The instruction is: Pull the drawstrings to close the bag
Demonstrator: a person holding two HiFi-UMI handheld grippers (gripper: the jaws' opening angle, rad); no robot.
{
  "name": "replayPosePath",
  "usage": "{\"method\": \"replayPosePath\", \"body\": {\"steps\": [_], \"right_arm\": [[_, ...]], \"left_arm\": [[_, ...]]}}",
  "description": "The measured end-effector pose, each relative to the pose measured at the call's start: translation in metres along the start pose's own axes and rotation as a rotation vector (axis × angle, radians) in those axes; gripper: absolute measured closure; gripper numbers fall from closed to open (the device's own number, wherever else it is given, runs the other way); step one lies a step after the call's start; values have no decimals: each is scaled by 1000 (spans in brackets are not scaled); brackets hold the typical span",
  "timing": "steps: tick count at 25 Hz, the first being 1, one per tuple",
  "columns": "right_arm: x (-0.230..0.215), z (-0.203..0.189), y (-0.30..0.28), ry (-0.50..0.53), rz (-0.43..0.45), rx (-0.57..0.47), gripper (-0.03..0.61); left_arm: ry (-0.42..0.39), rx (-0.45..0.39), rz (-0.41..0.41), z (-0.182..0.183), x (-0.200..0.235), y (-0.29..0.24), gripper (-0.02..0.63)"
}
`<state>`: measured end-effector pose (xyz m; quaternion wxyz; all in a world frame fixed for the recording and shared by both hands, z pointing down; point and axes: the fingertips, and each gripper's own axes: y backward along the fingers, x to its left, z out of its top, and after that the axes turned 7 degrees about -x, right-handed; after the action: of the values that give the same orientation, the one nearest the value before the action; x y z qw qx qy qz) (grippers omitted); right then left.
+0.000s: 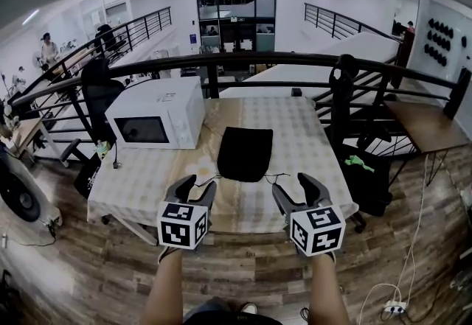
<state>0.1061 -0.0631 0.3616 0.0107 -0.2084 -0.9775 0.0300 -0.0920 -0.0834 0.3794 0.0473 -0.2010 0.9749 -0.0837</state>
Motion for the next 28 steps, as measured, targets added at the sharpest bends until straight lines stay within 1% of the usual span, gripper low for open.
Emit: {"method": "replayPosePath", "body": {"steps": [5, 9, 17, 28], "right_arm": [[-3, -5, -18, 1, 15, 12, 316], [-9, -7, -39, 8, 8, 25, 316], [-23, -1, -95, 20, -14, 33, 316], [-32, 9, -185, 13, -55, 41, 316]], "left_arm": [[-3, -1, 10, 2, 9, -14, 408], [-5, -1, 7, 2, 20, -34, 408], [0, -2, -28, 8, 49, -88, 408], [-10, 1, -82, 18, 105, -163, 408]]}}
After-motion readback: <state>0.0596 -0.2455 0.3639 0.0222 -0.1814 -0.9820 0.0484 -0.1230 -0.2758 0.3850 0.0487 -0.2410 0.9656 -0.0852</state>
